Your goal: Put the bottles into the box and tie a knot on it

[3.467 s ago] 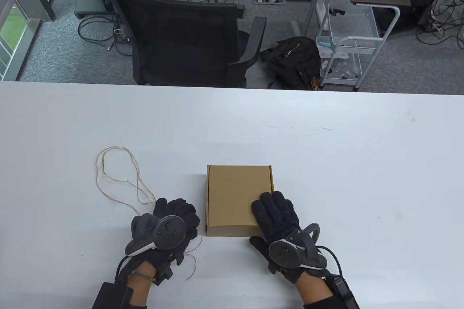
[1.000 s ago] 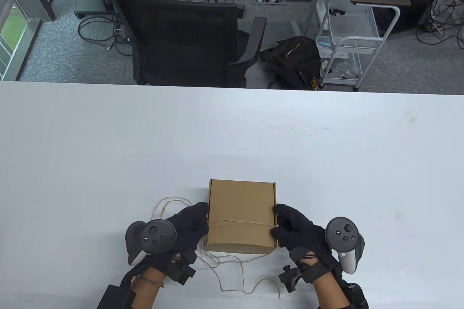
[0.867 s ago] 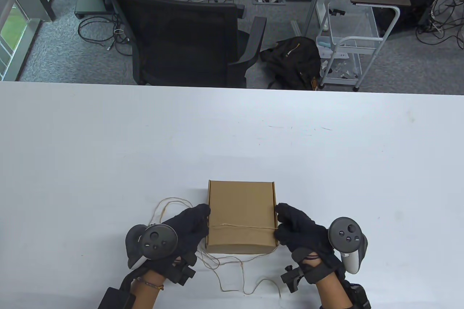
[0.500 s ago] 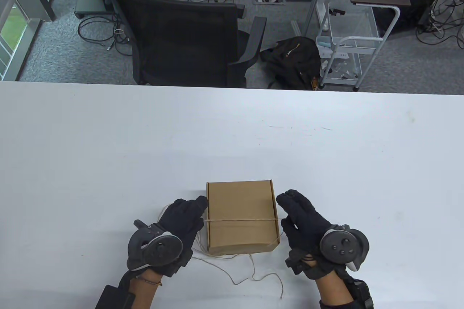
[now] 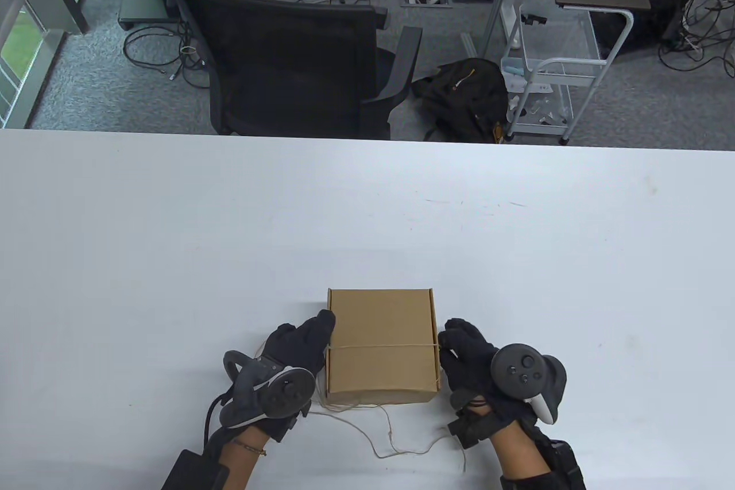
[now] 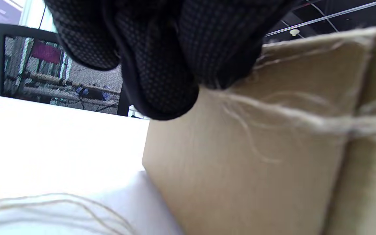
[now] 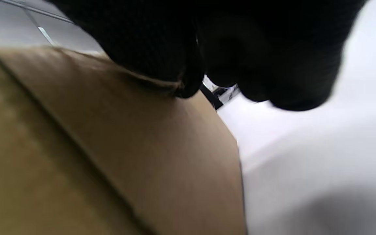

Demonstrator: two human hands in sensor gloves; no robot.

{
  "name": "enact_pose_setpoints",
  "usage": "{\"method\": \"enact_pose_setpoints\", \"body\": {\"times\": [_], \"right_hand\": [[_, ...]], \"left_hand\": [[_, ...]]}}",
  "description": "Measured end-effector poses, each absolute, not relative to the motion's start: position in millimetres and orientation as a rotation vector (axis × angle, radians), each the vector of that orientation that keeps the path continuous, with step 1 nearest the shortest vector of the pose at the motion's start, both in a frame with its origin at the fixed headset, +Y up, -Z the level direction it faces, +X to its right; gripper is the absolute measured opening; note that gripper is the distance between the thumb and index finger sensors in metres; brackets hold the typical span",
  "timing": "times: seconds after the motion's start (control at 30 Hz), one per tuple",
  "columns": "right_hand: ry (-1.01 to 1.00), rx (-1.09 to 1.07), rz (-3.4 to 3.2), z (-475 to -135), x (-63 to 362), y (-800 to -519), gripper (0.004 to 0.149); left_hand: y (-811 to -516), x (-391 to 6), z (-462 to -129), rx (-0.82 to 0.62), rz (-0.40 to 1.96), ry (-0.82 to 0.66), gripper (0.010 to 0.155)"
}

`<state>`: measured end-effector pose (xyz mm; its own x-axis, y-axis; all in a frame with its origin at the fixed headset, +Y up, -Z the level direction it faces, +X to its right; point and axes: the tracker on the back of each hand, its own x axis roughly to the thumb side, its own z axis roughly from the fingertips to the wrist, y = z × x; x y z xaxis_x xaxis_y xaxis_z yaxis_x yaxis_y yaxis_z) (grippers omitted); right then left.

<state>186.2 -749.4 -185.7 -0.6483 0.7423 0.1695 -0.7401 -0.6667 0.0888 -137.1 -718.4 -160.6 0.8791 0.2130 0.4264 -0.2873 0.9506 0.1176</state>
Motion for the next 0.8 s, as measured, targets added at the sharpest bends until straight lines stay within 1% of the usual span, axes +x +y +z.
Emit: {"method": "enact_pose_setpoints", "body": {"times": [0.07, 0.1, 0.17, 0.2, 0.27, 0.33, 0.43, 0.5, 0.53, 0.57, 0.6, 0.67, 0.73, 0.8], "right_hand": [[0.082, 0.185, 2.194, -186, 189, -755, 0.041], [0.115, 0.132, 2.153, -186, 192, -757, 0.041], [0.136, 0.066, 2.034, -186, 196, -760, 0.041], [0.126, 0.036, 2.015, -185, 198, -760, 0.041], [0.058, 0.025, 2.021, -186, 204, -759, 0.041], [0.077, 0.031, 1.977, -186, 206, -758, 0.041], [0.073, 0.046, 1.943, -187, 207, -753, 0.053], [0.069, 0.078, 1.991, -187, 208, -747, 0.055], [0.087, 0.104, 2.039, -187, 208, -743, 0.054], [0.147, 0.153, 2.092, -188, 208, -741, 0.053], [0.247, 0.191, 2.145, -189, 207, -740, 0.051], [0.320, 0.233, 2.181, -188, 206, -739, 0.046], [0.308, 0.261, 2.248, -188, 205, -738, 0.037], [0.226, 0.233, 2.231, -189, 207, -739, 0.037]], "left_hand": [[-718, -137, -160, 0.152, 0.259, -0.410, 0.084], [-717, -136, -159, 0.167, 0.242, -0.410, 0.085], [-714, -135, -157, 0.169, 0.230, -0.403, 0.083], [-714, -135, -156, 0.195, 0.224, -0.391, 0.079], [-712, -136, -155, 0.210, 0.201, -0.381, 0.076], [-713, -138, -156, 0.198, 0.262, -0.363, 0.074], [-714, -145, -159, 0.176, 0.371, -0.320, 0.071], [-714, -149, -159, 0.166, 0.386, -0.308, 0.070], [-714, -150, -160, 0.164, 0.380, -0.303, 0.069], [-715, -152, -161, 0.147, 0.372, -0.316, 0.068], [-716, -154, -162, 0.139, 0.372, -0.313, 0.067], [-718, -155, -163, 0.136, 0.377, -0.317, 0.066], [-719, -154, -163, 0.124, 0.347, -0.316, 0.063], [-720, -153, -163, 0.126, 0.333, -0.317, 0.061]]}}
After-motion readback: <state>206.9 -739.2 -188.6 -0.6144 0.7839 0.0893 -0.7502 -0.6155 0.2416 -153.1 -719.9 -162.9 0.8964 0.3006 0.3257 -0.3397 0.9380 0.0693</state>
